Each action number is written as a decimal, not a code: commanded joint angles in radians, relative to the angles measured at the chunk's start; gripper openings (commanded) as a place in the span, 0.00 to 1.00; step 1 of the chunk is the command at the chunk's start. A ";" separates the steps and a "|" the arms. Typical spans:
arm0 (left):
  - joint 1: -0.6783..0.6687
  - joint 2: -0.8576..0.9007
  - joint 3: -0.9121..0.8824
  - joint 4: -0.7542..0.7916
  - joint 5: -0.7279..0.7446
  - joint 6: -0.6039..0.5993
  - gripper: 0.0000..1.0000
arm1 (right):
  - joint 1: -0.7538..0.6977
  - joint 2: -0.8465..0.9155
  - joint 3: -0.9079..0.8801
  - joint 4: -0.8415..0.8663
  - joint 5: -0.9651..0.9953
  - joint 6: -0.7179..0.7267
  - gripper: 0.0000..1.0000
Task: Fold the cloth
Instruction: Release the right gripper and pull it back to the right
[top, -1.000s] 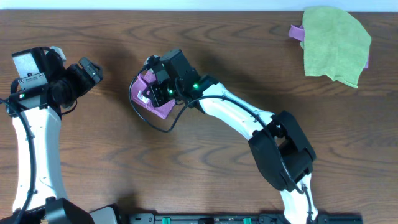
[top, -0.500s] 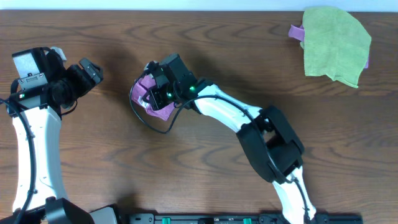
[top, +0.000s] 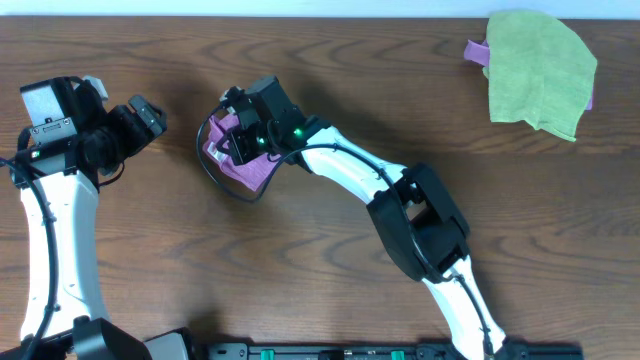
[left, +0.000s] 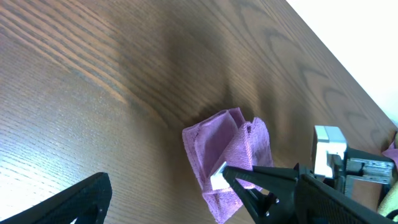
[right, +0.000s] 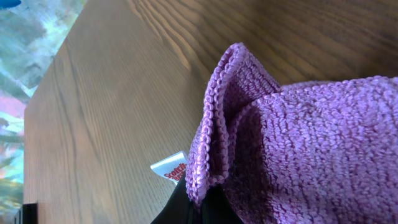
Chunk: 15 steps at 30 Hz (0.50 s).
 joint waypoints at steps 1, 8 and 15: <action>0.004 -0.009 -0.009 -0.003 0.014 0.017 0.95 | -0.001 0.008 0.024 -0.006 0.000 0.013 0.01; -0.002 -0.009 -0.009 -0.003 0.014 0.018 0.95 | 0.001 0.013 0.024 -0.009 0.022 0.031 0.32; -0.011 -0.009 -0.009 -0.003 -0.009 0.024 0.95 | -0.012 0.013 0.032 -0.001 0.021 0.044 0.99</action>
